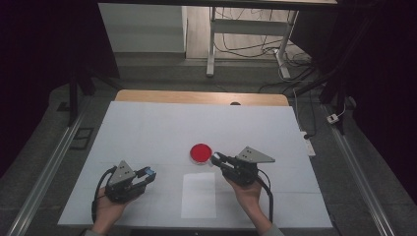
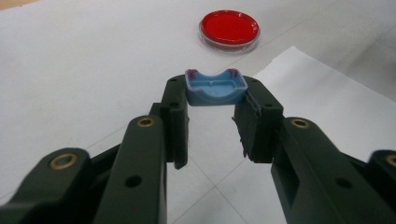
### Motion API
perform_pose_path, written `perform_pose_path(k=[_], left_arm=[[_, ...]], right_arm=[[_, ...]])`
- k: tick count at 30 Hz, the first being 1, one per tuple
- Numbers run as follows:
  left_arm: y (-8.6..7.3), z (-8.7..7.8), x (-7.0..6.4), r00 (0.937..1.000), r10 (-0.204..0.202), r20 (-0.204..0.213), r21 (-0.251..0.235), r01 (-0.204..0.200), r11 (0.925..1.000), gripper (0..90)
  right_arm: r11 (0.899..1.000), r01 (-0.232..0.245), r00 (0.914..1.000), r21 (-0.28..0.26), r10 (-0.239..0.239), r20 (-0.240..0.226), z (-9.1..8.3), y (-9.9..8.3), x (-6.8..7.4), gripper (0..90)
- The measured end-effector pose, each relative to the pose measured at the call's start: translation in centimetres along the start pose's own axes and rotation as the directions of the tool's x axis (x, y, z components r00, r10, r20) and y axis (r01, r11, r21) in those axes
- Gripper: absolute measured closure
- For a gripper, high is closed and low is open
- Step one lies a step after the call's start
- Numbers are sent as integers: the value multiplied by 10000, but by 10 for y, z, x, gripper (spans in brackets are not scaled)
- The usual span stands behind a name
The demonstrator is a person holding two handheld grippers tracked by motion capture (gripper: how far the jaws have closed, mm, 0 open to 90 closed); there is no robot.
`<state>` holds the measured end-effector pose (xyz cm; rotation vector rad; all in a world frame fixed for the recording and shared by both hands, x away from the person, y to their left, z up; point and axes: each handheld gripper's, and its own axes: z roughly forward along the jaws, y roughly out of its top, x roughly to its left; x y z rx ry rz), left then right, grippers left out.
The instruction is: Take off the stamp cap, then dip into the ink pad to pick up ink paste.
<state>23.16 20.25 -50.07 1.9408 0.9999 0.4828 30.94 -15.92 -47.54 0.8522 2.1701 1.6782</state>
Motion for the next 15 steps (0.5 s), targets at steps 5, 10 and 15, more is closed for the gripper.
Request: perform_pose_path(k=[5,10,15], left_arm=[[-1,0,1,10000,5,-26,52,-4,10000,652],[-2,1,1,10000,85,-45,101,-85,9999,652],[-1,2,2,10000,74,-53,109,-73,9999,652]], right_arm=[[10000,25,10000,37,-25,-18,0,0,-1,754],[10000,45,10000,52,-45,-17,0,0,-1,755],[9999,46,10000,121,-46,-11,1,0,-3,754]])
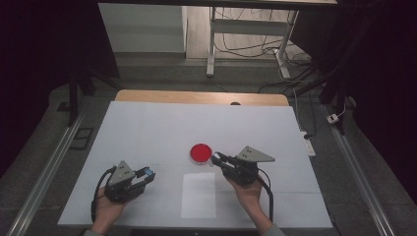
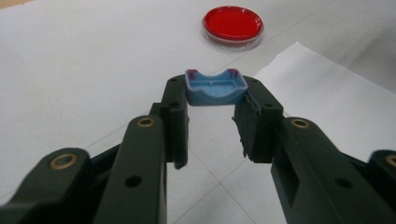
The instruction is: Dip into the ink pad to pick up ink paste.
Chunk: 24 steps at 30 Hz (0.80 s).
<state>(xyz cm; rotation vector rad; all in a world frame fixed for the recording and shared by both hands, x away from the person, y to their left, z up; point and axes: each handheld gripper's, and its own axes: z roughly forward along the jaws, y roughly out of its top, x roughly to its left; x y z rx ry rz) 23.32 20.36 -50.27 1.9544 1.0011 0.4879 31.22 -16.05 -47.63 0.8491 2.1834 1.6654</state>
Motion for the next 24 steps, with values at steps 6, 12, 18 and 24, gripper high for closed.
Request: perform_pose_path(k=[6,12,18,24], left_arm=[[0,-1,1,10000,2,-8,-32,-2,10000,652],[0,1,-1,10000,57,23,20,-57,10000,652],[0,2,-1,10000,57,38,44,-57,10000,652],[0,2,-2,10000,79,56,44,-79,10000,652]], right_arm=[[10000,-41,9999,44,40,96,2,0,-3,754],[9999,-103,9996,104,100,252,4,1,-9,754],[9997,-182,9991,163,176,375,9,3,-17,754],[9991,-226,9988,372,210,436,17,2,-23,754]])
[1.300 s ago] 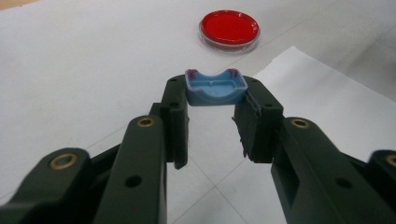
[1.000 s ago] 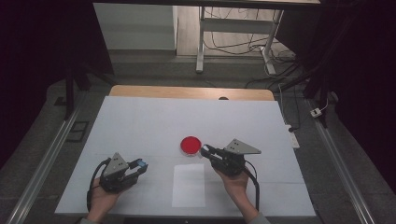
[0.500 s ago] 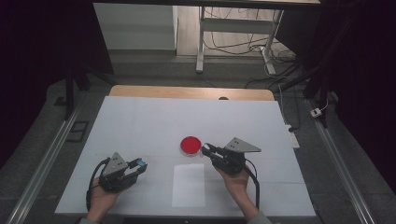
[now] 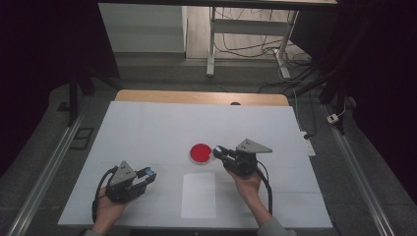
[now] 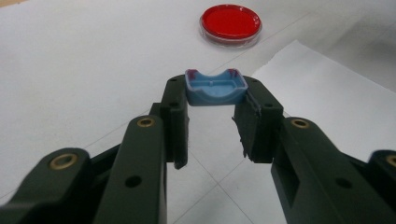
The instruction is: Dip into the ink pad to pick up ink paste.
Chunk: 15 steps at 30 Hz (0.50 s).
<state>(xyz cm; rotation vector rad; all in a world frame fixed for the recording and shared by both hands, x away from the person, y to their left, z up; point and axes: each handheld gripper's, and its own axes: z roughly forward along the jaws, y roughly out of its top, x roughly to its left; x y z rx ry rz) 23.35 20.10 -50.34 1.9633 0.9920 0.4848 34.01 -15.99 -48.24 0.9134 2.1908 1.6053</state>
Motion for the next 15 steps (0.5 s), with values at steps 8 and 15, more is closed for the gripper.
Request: perform_pose_path(k=[8,15], left_arm=[[-1,0,0,10000,9,9,6,-9,10000,652],[0,1,0,10000,23,-16,26,-23,10000,652]], right_arm=[[9997,152,9999,178,-152,14,11,3,-2,754],[9987,296,9996,404,-297,19,24,4,-1,754]])
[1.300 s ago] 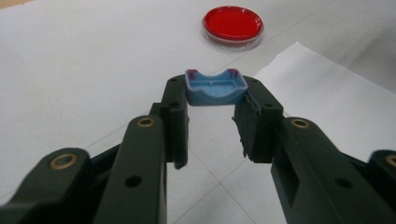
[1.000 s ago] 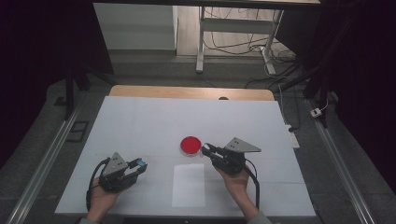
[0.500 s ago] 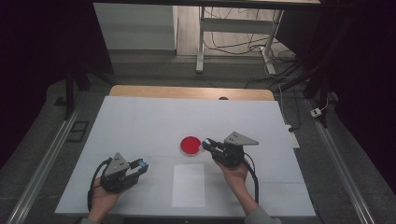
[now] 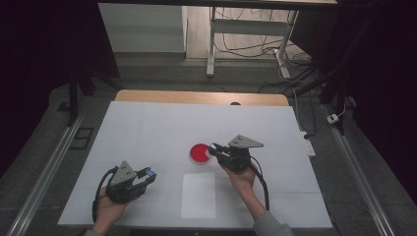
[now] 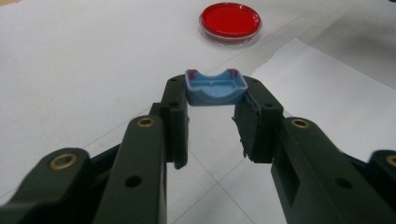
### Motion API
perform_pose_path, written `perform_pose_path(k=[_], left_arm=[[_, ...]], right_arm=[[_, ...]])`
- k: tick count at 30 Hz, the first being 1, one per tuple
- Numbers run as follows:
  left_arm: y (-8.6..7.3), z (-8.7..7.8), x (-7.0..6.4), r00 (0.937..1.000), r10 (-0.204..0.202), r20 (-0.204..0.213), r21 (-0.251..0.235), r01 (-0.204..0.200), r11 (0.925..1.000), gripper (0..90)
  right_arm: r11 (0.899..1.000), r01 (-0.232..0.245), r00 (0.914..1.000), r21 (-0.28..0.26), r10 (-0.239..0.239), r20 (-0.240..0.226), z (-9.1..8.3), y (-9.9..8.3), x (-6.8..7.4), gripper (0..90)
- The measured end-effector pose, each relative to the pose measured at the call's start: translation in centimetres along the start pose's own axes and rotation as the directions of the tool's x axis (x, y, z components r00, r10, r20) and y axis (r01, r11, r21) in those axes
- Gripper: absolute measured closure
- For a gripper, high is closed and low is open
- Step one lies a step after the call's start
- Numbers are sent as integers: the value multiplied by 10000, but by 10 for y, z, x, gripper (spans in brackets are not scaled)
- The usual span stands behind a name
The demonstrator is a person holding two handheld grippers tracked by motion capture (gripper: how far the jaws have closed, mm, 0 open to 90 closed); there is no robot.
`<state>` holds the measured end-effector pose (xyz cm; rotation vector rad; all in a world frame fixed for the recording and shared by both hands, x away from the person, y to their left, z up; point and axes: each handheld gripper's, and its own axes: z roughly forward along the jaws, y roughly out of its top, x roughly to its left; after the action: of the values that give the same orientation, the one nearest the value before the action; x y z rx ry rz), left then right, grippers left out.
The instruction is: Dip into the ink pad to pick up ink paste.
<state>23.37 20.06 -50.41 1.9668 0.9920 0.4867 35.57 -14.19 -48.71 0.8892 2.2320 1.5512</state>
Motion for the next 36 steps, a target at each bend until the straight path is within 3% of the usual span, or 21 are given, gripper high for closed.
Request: perform_pose_path(k=[11,36], left_arm=[[0,0,1,10000,-29,29,-2,29,10000,651],[1,1,1,10000,-19,53,57,19,10000,652]], right_arm=[[9992,183,9998,369,-183,-4,20,1,1,754],[9948,429,9986,927,-454,252,38,-4,0,754]])
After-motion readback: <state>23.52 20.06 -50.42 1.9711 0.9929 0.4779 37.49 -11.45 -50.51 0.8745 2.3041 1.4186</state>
